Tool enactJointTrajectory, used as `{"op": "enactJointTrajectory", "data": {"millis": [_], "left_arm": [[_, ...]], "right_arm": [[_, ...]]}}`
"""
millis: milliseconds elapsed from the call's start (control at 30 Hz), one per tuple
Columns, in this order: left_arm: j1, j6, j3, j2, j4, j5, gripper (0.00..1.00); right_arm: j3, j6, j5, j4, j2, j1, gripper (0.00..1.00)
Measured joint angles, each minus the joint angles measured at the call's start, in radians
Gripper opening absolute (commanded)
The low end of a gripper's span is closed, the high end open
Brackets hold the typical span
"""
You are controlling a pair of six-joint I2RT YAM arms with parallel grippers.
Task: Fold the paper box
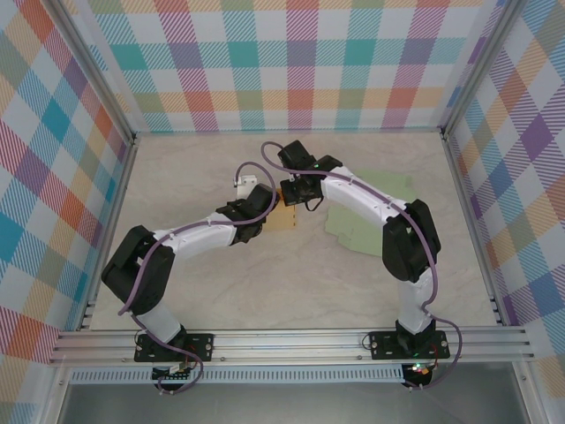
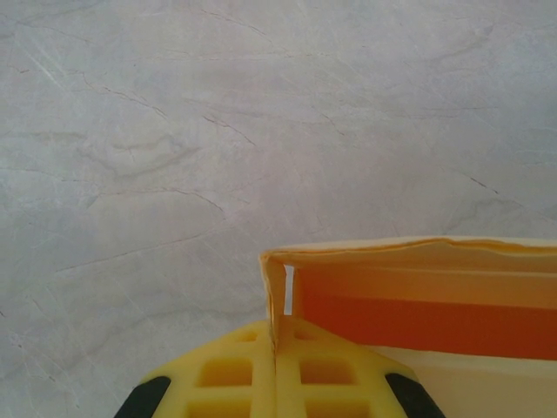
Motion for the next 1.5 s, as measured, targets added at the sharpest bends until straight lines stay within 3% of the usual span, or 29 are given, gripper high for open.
{"op": "enactJointTrajectory", "data": {"millis": [567, 1100, 1500], "left_arm": [[-0.019, -0.031, 0.016, 0.026, -0.007, -0.06, 0.0], [-0.023, -0.045, 0.035, 0.046, -0.014, -0.081, 0.0], [-0.027, -0.067, 0.043, 0.058, -0.013, -0.095, 0.0]], "right_arm": [[-0.021, 0.052, -0.026, 0.042, -0.004, -0.008, 0.0], [-0.165, 0.09, -0.026, 0.195, -0.072, -0.008, 0.0], [-0.215, 0.094, 0.034, 0.226, -0.101, 0.011, 0.0]]}}
